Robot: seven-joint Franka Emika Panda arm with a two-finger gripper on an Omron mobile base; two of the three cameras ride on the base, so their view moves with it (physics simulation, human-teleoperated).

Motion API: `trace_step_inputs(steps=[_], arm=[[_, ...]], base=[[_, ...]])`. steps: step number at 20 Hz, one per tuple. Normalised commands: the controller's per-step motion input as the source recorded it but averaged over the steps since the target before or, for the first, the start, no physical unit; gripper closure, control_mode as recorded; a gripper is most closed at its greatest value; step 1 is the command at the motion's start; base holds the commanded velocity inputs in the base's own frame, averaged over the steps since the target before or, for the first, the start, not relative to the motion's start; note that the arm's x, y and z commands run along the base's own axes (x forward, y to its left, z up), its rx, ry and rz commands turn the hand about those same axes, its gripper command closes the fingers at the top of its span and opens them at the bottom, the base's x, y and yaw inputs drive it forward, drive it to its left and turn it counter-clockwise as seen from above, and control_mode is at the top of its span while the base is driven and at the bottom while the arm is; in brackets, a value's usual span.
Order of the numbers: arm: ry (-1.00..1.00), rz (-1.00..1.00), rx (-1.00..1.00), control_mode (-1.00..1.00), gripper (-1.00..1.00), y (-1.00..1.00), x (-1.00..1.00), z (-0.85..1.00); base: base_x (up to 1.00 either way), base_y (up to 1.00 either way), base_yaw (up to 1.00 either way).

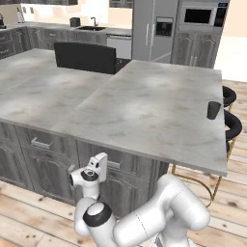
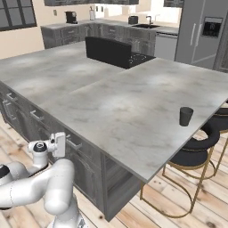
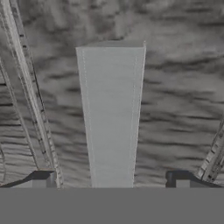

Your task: Take a straw from the drawer in front and place it inside the glass cup on the dining counter.

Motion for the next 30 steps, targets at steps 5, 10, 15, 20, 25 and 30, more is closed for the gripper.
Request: trace_step_inputs(steps=[5,10,15,20,25,30], arm=[[-0.24,0.01,-0.09,-1.00,-1.00,0.00,0.01,-0.10],[-0.18,0.00,-0.09,-1.00,-1.00,0.00,0.10,-0.18],[-0.14,0.00,-0.08,-1.00,-1.00,0.00,0.22,-0.21],[-0.06,0.00,-0.05,-1.00,-1.00,0.00,0.31,-0.21],[0.00,0.00,-0.03,-1.00,-1.00,0.00,0.37,-0.21],[0.00,0.00,-0.03,-1.00,-1.00,0.00,0.27,-0.17]], base=[[0.00,0.00,0.00],[0.00,0.00,0.00],[0.00,0.00,0.00],[0.00,0.00,0.00],[0.00,0.00,0.00],[0.00,0.00,0.00]])
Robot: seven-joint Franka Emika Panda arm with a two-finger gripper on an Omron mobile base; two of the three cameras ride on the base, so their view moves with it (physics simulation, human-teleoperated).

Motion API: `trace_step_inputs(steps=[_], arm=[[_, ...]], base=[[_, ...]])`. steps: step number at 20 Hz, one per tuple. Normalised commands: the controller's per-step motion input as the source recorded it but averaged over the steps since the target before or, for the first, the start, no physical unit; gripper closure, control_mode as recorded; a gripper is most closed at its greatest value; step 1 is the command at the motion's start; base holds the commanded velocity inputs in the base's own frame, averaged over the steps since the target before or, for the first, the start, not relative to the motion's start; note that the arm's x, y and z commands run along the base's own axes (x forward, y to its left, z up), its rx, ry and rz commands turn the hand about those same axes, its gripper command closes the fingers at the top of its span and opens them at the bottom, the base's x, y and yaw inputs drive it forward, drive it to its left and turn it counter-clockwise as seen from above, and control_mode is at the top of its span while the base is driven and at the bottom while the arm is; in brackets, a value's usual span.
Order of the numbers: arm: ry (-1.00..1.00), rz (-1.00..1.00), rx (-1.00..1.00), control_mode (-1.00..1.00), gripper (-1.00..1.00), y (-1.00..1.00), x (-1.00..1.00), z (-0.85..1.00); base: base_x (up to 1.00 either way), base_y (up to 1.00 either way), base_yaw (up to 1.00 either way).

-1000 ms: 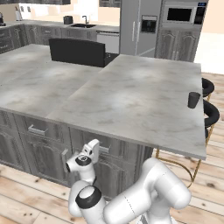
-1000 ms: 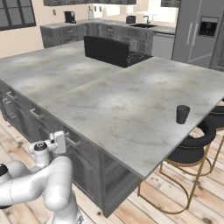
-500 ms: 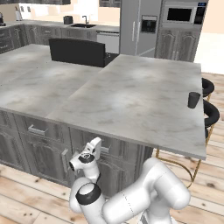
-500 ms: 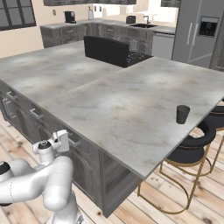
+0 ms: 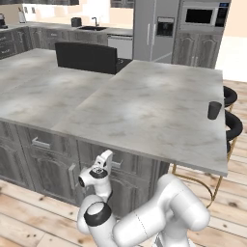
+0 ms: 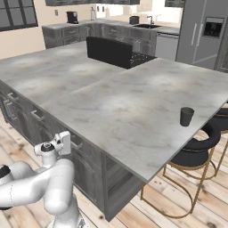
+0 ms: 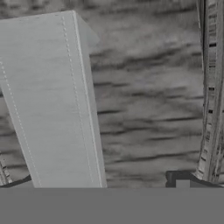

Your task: Take a straw from the drawer in front and place it inside the glass cup on the dining counter.

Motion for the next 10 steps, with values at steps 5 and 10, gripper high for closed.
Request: trace_step_inputs(steps=[5,10], arm=[[-0.02,0.00,-0.04,-1.00,1.00,0.08,0.04,-0.13],[-0.07,0.00,-0.05,-1.00,1.00,0.09,-0.10,-0.04]], base=[[0.00,0.00,0.00],[0.00,0.00,0.00]])
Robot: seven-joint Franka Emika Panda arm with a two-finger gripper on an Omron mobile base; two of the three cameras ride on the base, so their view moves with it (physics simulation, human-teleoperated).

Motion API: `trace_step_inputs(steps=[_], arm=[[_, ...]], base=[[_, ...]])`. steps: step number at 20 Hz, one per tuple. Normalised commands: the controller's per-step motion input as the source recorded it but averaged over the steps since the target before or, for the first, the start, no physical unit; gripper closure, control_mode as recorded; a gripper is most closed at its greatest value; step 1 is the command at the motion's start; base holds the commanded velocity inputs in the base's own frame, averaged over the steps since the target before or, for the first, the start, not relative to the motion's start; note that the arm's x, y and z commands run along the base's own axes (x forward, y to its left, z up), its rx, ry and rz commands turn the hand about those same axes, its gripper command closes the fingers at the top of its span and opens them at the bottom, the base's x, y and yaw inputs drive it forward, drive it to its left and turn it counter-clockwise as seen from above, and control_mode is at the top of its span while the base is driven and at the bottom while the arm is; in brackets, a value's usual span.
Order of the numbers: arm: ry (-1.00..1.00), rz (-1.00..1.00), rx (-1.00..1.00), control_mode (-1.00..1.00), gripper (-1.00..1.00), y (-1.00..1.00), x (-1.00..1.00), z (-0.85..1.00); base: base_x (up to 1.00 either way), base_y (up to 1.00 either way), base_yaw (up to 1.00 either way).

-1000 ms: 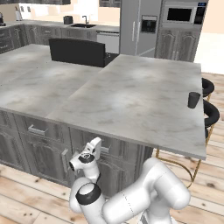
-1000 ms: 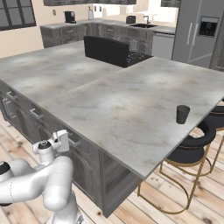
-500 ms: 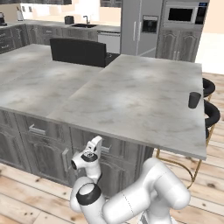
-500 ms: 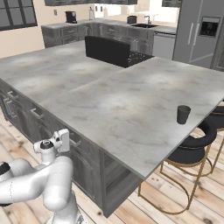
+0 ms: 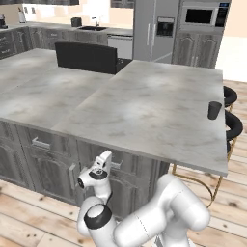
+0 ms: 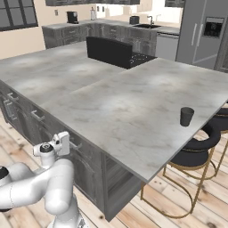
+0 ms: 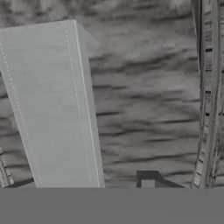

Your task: Take a straw from the drawer in front and place it inside the glass cup on the dining counter.

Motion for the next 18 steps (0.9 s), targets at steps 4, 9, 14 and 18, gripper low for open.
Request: trace_step_inputs(steps=[4,9,14,18], arm=[[-0.08,0.00,-0.06,-1.00,1.00,0.32,-0.56,0.00],[-0.07,0.00,-0.05,-1.00,1.00,0.43,-0.71,0.00],[-0.01,-0.01,-0.01,-1.00,1.00,0.48,-0.78,0.00],[0.00,-0.03,0.00,-1.00,1.00,0.48,-0.62,0.02]], base=[[0.00,0.00,0.00],[0.00,0.00,0.00],[0.00,0.00,0.00],[0.00,0.00,0.00]])
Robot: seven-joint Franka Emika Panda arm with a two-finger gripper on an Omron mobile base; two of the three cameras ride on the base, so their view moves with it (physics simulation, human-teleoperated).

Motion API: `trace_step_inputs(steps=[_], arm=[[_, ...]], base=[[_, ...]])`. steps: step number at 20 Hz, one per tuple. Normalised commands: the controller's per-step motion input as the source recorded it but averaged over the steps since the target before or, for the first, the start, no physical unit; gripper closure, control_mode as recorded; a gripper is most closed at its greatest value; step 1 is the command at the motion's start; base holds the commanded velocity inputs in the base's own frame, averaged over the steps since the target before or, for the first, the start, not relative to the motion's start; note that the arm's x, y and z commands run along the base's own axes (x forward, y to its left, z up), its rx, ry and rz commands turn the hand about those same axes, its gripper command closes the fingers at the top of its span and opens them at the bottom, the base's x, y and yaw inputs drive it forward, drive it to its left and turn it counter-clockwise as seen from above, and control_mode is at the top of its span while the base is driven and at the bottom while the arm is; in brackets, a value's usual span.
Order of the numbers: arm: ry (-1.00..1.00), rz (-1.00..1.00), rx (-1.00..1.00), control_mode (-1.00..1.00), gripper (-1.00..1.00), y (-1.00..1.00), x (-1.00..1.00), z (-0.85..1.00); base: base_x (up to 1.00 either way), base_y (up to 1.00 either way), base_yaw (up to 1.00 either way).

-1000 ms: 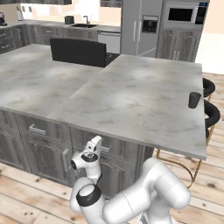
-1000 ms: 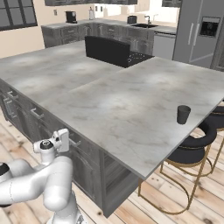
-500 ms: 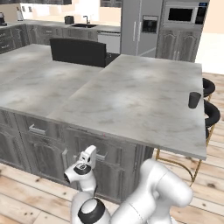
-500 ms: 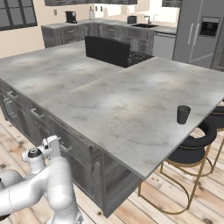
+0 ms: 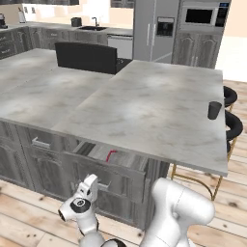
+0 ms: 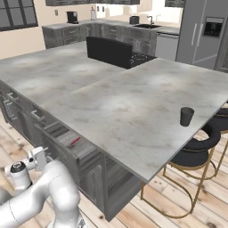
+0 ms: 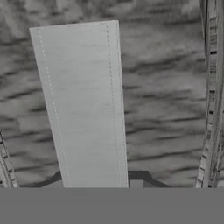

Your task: Take a straw from the drawer in front and place it inside the glass cup on the dining counter.

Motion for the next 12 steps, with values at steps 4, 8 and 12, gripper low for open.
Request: trace_step_inputs(steps=[4,8,12], arm=[[0.00,-0.05,0.00,-1.00,1.00,0.50,-0.49,0.07],[0.01,-0.06,0.00,-1.00,1.00,0.49,-0.49,0.08],[0.02,-0.07,0.00,-1.00,1.00,0.46,-0.41,0.07]], base=[[0.00,0.00,0.00],[0.00,0.00,0.00],[0.00,0.00,0.00]])
